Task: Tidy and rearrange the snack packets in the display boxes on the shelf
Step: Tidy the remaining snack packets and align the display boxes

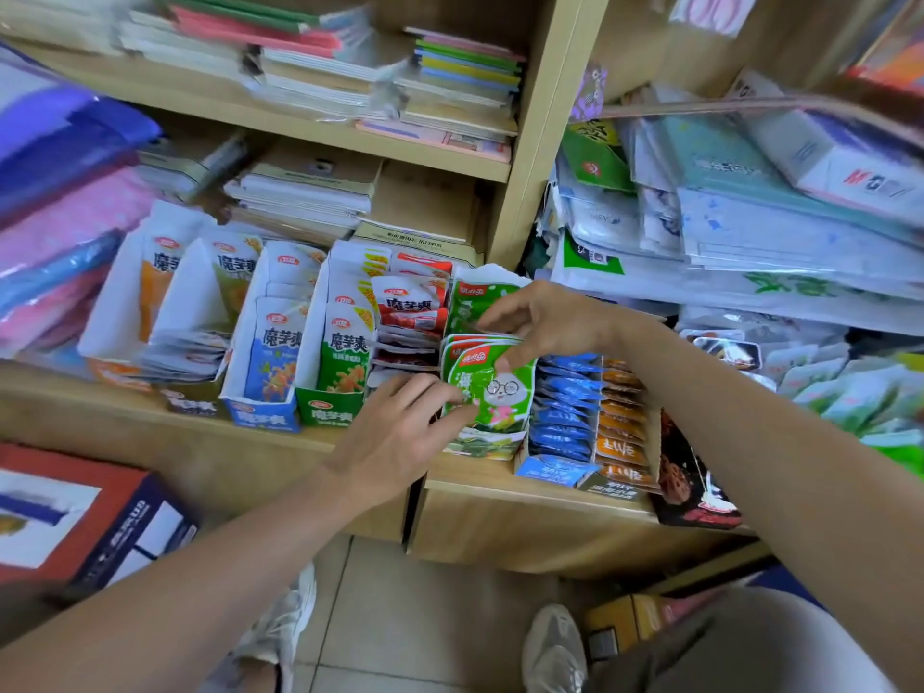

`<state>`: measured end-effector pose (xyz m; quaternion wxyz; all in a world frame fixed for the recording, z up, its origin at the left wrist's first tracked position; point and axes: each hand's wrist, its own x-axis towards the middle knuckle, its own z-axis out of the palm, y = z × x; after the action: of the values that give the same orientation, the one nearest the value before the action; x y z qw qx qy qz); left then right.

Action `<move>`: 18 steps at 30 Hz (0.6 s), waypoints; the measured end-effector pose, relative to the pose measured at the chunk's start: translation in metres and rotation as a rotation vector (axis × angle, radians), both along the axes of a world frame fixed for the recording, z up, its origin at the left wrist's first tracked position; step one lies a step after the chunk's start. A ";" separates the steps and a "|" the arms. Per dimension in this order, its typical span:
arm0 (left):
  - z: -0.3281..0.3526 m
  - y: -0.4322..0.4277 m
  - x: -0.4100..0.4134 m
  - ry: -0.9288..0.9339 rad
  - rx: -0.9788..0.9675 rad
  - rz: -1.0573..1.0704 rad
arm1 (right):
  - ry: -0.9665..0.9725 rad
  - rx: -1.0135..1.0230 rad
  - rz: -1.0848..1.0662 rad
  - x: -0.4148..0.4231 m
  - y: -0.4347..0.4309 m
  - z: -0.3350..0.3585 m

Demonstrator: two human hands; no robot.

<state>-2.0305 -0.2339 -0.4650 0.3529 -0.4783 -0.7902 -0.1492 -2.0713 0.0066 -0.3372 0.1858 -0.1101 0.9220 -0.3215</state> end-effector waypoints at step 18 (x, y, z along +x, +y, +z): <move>-0.005 -0.004 0.002 -0.132 -0.164 0.108 | 0.631 0.824 0.114 0.031 -0.014 -0.069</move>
<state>-2.0282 -0.2381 -0.4704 0.2673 -0.4515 -0.8458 -0.0962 -2.0406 -0.0077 -0.4067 -0.0561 -0.1695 0.9756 0.1276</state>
